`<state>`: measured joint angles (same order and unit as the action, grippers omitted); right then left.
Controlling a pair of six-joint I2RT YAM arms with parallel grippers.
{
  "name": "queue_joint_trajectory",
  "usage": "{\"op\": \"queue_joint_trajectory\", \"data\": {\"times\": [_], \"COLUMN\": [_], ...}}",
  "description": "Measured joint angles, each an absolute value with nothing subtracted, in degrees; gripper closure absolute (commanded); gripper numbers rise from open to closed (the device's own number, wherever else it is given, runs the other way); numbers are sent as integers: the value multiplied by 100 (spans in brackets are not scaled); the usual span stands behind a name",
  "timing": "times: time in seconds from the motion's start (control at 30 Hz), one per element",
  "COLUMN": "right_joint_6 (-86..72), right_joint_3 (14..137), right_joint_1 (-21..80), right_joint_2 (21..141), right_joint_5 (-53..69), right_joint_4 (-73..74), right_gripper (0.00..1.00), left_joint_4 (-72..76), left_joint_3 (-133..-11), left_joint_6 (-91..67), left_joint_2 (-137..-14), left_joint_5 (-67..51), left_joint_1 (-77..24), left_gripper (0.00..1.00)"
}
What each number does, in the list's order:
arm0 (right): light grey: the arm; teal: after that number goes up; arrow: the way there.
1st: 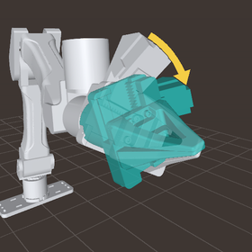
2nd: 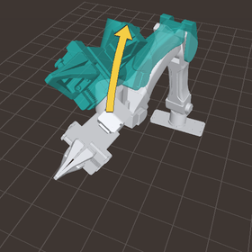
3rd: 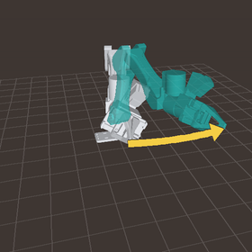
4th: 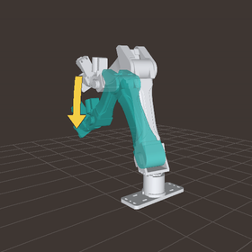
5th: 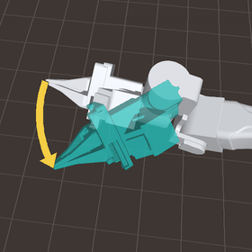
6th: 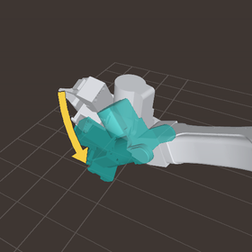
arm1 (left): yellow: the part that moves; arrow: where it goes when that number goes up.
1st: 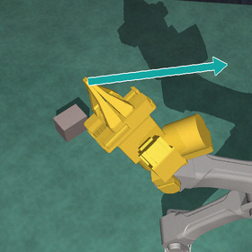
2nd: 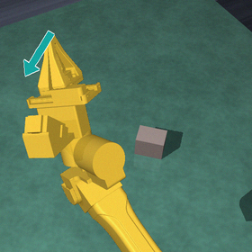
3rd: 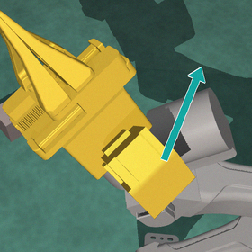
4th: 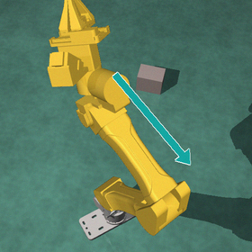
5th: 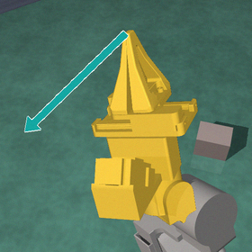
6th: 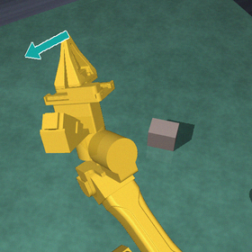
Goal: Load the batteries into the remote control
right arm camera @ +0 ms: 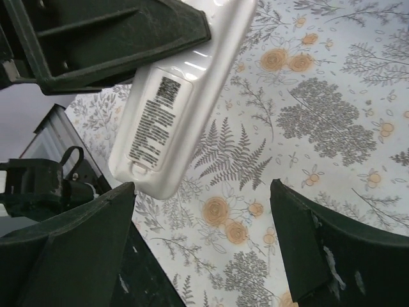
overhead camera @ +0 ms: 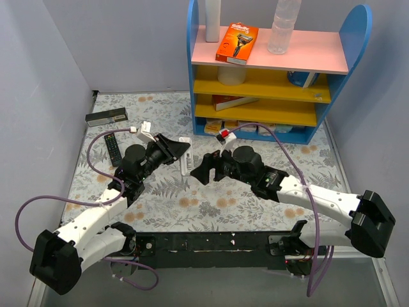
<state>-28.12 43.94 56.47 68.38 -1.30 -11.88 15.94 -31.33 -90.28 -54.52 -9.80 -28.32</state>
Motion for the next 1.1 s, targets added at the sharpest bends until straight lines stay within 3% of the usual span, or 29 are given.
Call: {"op": "queue_joint_trajectory", "data": {"times": [0.3,0.5,0.6,0.67,0.7,0.73,0.8,0.97,1.1], "right_joint_6": [-3225,-3354,-3387,-3404,-3406,-3398,-3411,-3253,-2823], "right_joint_3": [5026,5387,5463,5465,5468,5487,5520,5553,5553], "right_joint_1": [5850,5859,5859,5859,5859,5863,5861,5848,5857], "right_joint_2": [7190,7542,7767,7854,7885,7898,7900,7883,7841], "right_joint_5": [-143,-255,-346,-399,-388,-412,-504,-497,-467], "right_joint_4": [-1168,-1085,-961,-873,-856,-832,-749,-740,-685], "right_gripper": [7,14,26,41,51,75,97,99,99], "left_joint_4": [1673,1680,1691,1702,1695,1682,1728,1697,1457], "left_joint_3": [-3133,-3133,-3133,-3133,-3133,-3133,-3133,-3192,-3371], "left_joint_6": [-9109,-9102,-9100,-9085,-9061,-9035,-8982,-8842,-8713], "left_joint_2": [-5448,-5454,-5468,-5476,-5476,-5481,-5470,-5470,-5496], "left_joint_5": [-519,-362,-303,-244,-226,-183,-161,-165,-357], "left_joint_1": [-3006,-3181,-3308,-3400,-3422,-3441,-3450,-3452,-3452], "left_gripper": [100,100,100,100,100,100,98,69,55]}}
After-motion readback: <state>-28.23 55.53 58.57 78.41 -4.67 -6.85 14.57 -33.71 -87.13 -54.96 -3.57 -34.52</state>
